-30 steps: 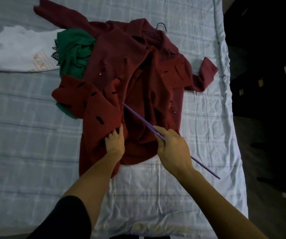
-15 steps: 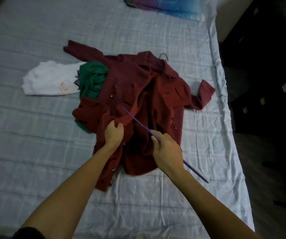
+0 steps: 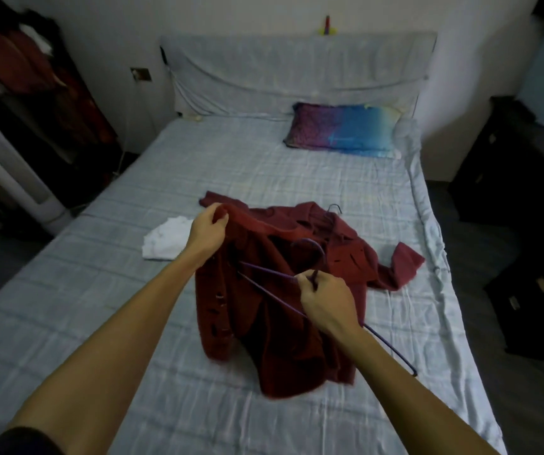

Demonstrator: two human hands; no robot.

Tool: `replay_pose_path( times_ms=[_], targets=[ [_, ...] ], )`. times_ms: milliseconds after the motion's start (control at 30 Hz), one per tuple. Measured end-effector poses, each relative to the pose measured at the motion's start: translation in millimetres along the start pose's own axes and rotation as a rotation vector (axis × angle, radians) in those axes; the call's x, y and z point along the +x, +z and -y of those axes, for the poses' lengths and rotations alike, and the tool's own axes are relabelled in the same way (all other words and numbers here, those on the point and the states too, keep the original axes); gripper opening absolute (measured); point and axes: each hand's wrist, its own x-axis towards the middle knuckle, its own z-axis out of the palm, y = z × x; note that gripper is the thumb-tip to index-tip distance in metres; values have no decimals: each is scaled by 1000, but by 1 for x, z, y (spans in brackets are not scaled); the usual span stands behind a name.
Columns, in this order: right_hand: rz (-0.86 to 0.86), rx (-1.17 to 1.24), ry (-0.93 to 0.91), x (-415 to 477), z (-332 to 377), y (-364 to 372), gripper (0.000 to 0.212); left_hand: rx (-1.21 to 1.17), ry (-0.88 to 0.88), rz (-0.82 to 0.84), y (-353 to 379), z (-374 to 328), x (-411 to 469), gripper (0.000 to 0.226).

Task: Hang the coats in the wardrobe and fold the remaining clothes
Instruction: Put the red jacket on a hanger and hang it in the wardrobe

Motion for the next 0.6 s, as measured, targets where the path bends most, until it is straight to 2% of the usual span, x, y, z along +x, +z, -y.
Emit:
replay_pose_path(
  times_ms=[167,267,333,400,467,600],
  targets=[
    [-44,110,-104,4,47,-8,22,-25,186,53,-17,-67,-27,15],
    [-80,148,-101,9,68,-8,24,-4,300,133,-22,-102,-49,21],
    [-88,314,-28,14,74,-6,24,18,383,182,-21,-119,-64,27],
    [-149,433,-45,18,75,-9,24,86,443,232,-18,-128,-74,23],
    [-212,424,-160,17,78,-19,25,263,529,243,-12,-122,-79,16],
    [-299,509,-236,18,75,-36,22,847,756,105,2,-98,-70,55]
  ],
)
